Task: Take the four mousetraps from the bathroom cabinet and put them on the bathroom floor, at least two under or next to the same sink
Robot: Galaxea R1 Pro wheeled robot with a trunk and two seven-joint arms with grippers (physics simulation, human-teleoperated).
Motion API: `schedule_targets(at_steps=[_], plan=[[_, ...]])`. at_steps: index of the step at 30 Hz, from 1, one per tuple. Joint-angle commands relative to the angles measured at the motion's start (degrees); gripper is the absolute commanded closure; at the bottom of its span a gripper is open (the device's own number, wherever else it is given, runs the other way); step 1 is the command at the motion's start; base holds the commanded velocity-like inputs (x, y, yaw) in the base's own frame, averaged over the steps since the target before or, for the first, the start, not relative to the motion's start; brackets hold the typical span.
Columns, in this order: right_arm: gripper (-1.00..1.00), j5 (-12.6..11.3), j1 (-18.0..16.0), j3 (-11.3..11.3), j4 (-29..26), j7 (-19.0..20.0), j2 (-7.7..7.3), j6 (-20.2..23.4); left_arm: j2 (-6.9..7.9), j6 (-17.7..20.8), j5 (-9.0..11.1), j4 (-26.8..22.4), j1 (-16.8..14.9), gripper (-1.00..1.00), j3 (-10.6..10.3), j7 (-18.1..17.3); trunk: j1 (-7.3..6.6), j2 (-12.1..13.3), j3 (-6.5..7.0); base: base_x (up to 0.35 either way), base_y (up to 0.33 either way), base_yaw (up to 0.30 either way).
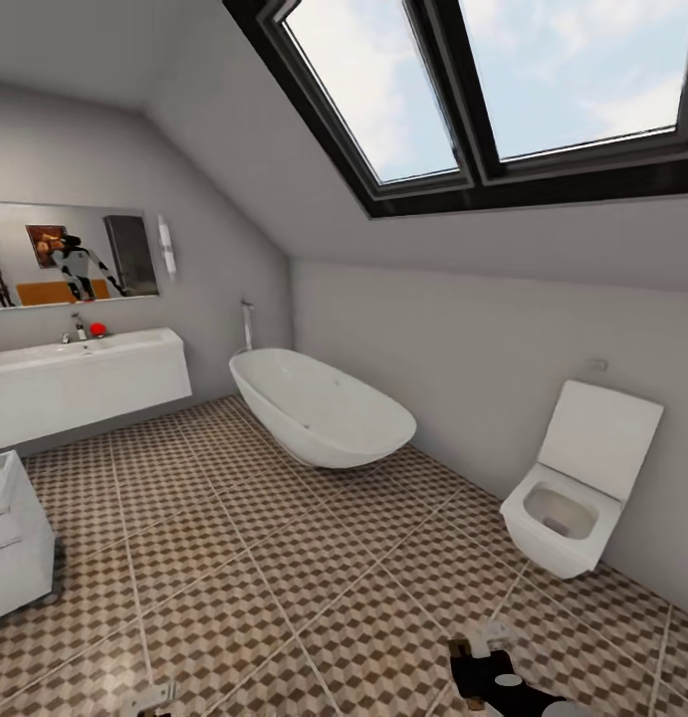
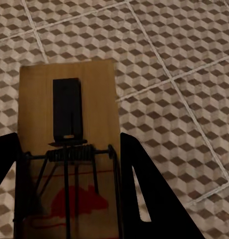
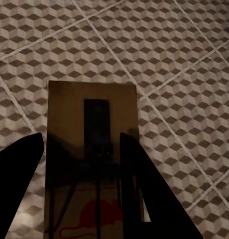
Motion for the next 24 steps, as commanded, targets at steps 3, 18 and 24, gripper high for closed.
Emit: schedule_targets(at_steps=[3, 18, 24], plan=[[1.0, 0.55, -0.12, -0.46, 0.28, -0.15, -0.03, -0.44, 0.15, -0.3, 0.47, 0.32, -0.13, 1.0, -0.3, -0.45, 0.03, -0.11, -0.12, 0.032, 0.0, 0.298], [1.0, 0.53, -0.12, -0.46, 0.28, -0.16, -0.03, -0.44, 0.97, 0.05, 0.46, 0.3, -0.13, 1.0, -0.28, -0.45, 0.03, -0.11, -0.12, 0.302, 0.0, 0.298], [1.0, 0.53, -0.12, -0.46, 0.28, -0.16, -0.03, -0.43, 0.99, 0.05, 0.46, 0.29, -0.13, 1.0, -0.28, -0.45, 0.03, -0.11, -0.12, 0.332, 0.0, 0.298]])
